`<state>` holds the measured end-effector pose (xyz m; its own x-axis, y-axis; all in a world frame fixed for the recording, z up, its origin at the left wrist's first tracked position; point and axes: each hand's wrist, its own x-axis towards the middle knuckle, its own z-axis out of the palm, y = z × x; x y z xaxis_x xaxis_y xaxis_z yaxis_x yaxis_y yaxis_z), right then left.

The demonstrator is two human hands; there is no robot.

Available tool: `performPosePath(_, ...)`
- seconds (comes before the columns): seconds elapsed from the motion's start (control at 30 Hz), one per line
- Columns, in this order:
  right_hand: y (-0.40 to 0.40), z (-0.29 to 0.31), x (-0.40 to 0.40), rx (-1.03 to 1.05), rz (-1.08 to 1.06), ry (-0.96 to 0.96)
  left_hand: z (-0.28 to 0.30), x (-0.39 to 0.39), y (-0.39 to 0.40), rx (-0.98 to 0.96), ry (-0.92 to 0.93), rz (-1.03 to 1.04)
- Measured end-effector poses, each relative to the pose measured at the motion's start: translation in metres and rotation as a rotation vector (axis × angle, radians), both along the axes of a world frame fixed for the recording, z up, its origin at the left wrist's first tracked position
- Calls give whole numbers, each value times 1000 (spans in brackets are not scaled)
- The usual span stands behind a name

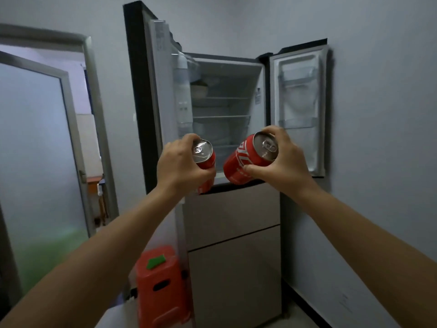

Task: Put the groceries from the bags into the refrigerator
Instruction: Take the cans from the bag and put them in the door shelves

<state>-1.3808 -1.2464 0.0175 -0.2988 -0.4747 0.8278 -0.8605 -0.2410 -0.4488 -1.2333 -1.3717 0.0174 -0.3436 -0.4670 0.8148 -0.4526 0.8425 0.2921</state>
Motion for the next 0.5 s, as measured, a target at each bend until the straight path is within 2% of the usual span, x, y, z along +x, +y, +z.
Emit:
performPosePath(0.23, -71, 18, -141, 10, -127, 1, 35, -154, -80, 2, -10, -93)
performPosePath(0.5, -135, 35, -326, -68, -291, 28, 35, -350, -154, -23, 96, -196)
